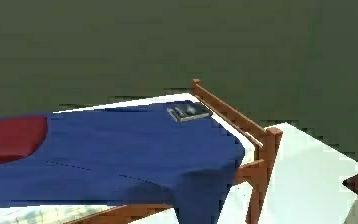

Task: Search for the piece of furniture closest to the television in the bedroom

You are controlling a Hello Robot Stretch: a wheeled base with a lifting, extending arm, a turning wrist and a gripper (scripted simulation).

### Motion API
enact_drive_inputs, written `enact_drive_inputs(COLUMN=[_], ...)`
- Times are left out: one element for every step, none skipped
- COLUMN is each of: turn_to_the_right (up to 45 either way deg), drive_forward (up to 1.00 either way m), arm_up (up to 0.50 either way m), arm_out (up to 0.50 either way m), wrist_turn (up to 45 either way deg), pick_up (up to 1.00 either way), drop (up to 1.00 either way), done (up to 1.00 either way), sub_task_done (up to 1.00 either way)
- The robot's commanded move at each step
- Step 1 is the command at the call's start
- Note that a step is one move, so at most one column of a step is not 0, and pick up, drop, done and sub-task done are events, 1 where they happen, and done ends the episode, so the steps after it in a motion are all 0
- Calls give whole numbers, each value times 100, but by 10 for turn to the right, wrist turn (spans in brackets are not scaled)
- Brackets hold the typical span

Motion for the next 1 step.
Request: enact_drive_inputs(turn_to_the_right=[-300], drive_forward=[0], arm_up=[0], arm_out=[0], wrist_turn=[0], pick_up=[0], drop=[0], done=[0], sub_task_done=[0])
